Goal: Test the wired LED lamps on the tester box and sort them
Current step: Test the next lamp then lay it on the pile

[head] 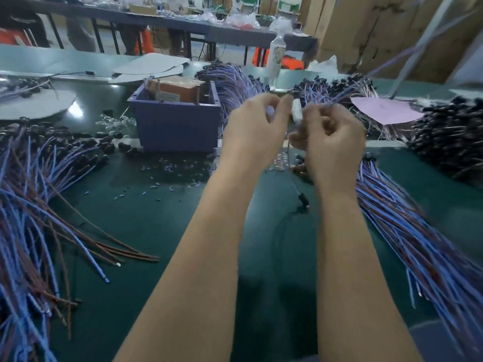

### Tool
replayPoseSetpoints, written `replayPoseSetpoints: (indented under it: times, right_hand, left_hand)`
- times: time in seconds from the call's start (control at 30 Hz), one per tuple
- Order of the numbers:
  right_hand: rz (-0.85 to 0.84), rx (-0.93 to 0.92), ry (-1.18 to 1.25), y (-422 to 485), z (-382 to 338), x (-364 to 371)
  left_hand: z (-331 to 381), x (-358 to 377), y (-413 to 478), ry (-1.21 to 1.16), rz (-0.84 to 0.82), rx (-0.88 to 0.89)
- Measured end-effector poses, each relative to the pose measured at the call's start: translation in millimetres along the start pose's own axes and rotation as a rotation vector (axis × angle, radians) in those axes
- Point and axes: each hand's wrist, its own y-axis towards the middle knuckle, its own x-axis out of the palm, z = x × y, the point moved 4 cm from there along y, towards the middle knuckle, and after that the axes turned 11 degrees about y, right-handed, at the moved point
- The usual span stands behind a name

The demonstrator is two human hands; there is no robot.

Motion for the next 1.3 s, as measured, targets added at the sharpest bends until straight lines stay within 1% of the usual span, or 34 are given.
replayPoseSetpoints:
  times: [0.03, 0.07, 0.1, 0.13, 0.17, 0.23, 0.27, 0.3, 0.33, 0.37, 0.4, 0.47, 0.5, 0.57, 0.63, 0.73, 0.87, 0.9, 0.97, 1.03, 1.1, 1.2, 1.3]
  right_hand:
    - [0.099, 0.046, 0.117, 3.8, 2.0, -13.5]
    - [0.188, 0.101, 0.241, 6.0, 5.3, -25.5]
    - [0.263, 0.154, 0.357, 7.1, 7.9, -36.6]
    - [0.328, 0.193, 0.437, 6.6, 12.9, -45.7]
    - [0.382, 0.222, 0.520, 6.9, 13.9, -55.4]
    - [0.436, 0.292, 0.605, 6.9, 18.3, -72.6]
    - [0.445, 0.338, 0.591, 6.1, 22.9, -83.9]
    - [0.488, 0.385, 0.568, 2.3, 29.1, -90.8]
    - [0.581, 0.410, 0.600, -3.5, 39.2, -101.6]
    - [0.675, 0.435, 0.700, -11.5, 46.3, -109.5]
    - [0.739, 0.456, 0.773, -19.5, 56.7, -116.3]
    - [0.814, 0.517, 0.894, -31.9, 78.5, -126.0]
    - [0.830, 0.560, 0.907, -35.9, 85.8, -130.7]
    - [0.808, 0.690, 0.883, -43.7, 102.1, -135.3]
    - [0.721, 0.779, 0.782, -47.0, 110.3, -136.4]
    - [0.654, 0.759, 0.632, -45.3, 119.6, -138.4]
    - [0.658, 0.745, 0.559, -41.4, 123.8, -135.0]
    - [0.653, 0.741, 0.555, -41.1, 124.3, -132.6]
    - [0.660, 0.723, 0.552, -40.7, 124.6, -127.9]
    - [0.663, 0.691, 0.548, -38.9, 121.5, -120.0]
    - [0.615, 0.668, 0.545, -34.8, 115.2, -104.0]
    - [0.435, 0.660, 0.568, -27.8, 99.5, -58.8]
    - [0.173, 0.636, 0.543, -27.7, 79.7, 3.4]
  left_hand:
    - [3.9, 16.3, -3.1, 0.030, -0.114, -0.028]
    - [9.0, 34.0, -8.2, 0.004, -0.240, -0.051]
    - [15.2, 50.7, -13.8, -0.090, -0.340, -0.084]
    - [21.8, 66.1, -18.1, -0.253, -0.401, -0.146]
    - [27.8, 80.3, -20.2, -0.447, -0.427, -0.234]
    - [37.6, 102.3, -19.2, -0.755, -0.383, -0.385]
    - [44.5, 114.4, -18.1, -0.844, -0.351, -0.427]
    - [46.3, 123.7, -15.2, -0.889, -0.311, -0.445]
    - [50.7, 135.7, -14.0, -0.889, -0.291, -0.440]
    - [55.7, 148.0, -13.0, -0.846, -0.280, -0.418]
    - [59.8, 159.9, -12.9, -0.756, -0.276, -0.382]
    - [67.4, 182.8, -15.4, -0.552, -0.290, -0.287]
    - [69.2, 192.7, -18.4, -0.451, -0.306, -0.232]
    - [66.5, 212.6, -25.2, -0.254, -0.357, -0.148]
    - [58.2, 229.8, -31.8, -0.130, -0.437, -0.119]
    - [50.6, 246.3, -34.3, -0.026, -0.516, -0.089]
    - [49.3, 252.1, -27.9, 0.004, -0.521, -0.057]
    - [47.7, 252.1, -27.3, -0.021, -0.523, -0.074]
    - [42.9, 246.2, -26.6, -0.135, -0.494, -0.163]
    - [35.9, 230.7, -22.9, -0.306, -0.397, -0.276]
    - [26.5, 205.8, -16.0, -0.476, -0.266, -0.360]
    - [7.6, 153.5, -3.3, -0.668, -0.113, -0.411]
    - [-22.7, 89.8, 4.0, -0.749, 0.068, -0.458]
